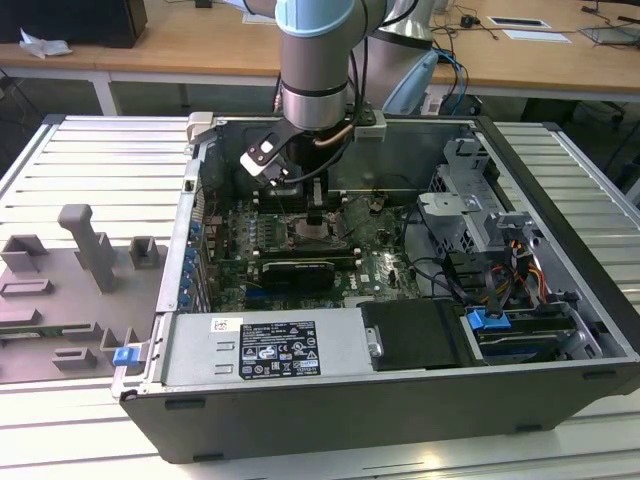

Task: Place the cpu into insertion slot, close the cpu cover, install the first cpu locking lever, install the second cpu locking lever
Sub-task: 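Close the cpu cover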

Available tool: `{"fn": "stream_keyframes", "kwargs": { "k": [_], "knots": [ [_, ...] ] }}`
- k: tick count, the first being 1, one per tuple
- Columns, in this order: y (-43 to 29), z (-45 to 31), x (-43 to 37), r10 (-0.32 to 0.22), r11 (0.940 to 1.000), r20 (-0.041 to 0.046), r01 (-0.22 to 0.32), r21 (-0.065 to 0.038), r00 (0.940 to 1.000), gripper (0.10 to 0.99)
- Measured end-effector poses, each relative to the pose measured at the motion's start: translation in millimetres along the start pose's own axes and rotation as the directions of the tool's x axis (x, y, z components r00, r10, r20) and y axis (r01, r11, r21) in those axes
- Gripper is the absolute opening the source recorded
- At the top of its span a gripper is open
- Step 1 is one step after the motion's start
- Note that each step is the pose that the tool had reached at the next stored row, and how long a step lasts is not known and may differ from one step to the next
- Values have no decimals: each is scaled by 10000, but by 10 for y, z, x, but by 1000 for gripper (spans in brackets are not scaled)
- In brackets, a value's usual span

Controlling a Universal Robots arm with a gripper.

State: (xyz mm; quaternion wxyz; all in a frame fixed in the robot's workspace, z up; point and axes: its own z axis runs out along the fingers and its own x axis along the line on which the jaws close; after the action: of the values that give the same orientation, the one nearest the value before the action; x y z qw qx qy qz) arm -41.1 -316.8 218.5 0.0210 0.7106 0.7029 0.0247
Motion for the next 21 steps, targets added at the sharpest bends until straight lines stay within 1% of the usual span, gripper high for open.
{"fn": "stream_keyframes", "kwargs": {
  "k": [3, 7, 21],
  "knots": [
    [2, -25, 0, 1, 10000, -1, -1, -1, 10000, 106],
    [6, -91, 1, 1, 10000, -2, -1, 0, 10000, 106],
    [17, -256, 2, 30, 10000, -1, -30, -1, 10000, 106]
  ]
}}
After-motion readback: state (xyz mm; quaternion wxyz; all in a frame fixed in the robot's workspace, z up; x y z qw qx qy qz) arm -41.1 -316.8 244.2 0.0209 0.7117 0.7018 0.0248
